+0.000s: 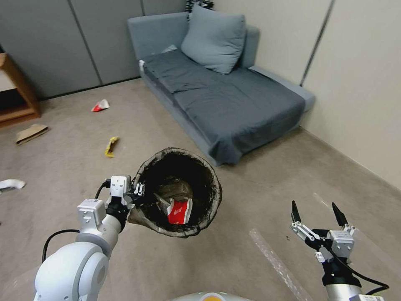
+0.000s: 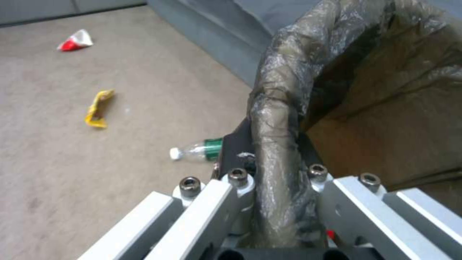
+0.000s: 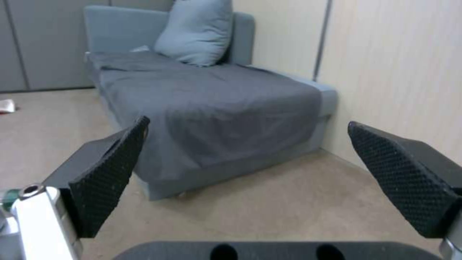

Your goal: Pick up the trash bin, then pick up the garbage from the floor and place it into the trash bin.

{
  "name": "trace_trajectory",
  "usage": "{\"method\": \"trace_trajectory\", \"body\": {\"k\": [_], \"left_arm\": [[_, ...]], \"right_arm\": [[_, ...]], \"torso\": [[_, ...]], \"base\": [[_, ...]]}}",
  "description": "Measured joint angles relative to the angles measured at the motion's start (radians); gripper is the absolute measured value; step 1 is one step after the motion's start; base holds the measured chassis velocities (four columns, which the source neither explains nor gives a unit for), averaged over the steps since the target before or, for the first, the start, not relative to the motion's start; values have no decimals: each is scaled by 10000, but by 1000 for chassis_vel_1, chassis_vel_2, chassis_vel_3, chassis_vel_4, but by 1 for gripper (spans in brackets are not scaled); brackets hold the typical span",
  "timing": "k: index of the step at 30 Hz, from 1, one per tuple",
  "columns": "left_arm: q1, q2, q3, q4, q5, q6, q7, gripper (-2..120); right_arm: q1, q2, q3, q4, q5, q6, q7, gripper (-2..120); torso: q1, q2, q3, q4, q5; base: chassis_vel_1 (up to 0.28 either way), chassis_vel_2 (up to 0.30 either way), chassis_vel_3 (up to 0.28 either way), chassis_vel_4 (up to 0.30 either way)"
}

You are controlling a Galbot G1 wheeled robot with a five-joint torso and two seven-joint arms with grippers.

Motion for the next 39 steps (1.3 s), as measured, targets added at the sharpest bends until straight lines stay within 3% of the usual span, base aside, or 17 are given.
{"method": "trace_trajectory", "body": {"k": [39], "left_arm": [[-125, 28, 8, 170, -6, -1, 38, 3]], "right_arm": [[144, 204, -188, -276, -257, -172, 354, 100]], "torso": [[0, 0, 0, 0, -1]], "base": [[96, 94, 91, 97]]}}
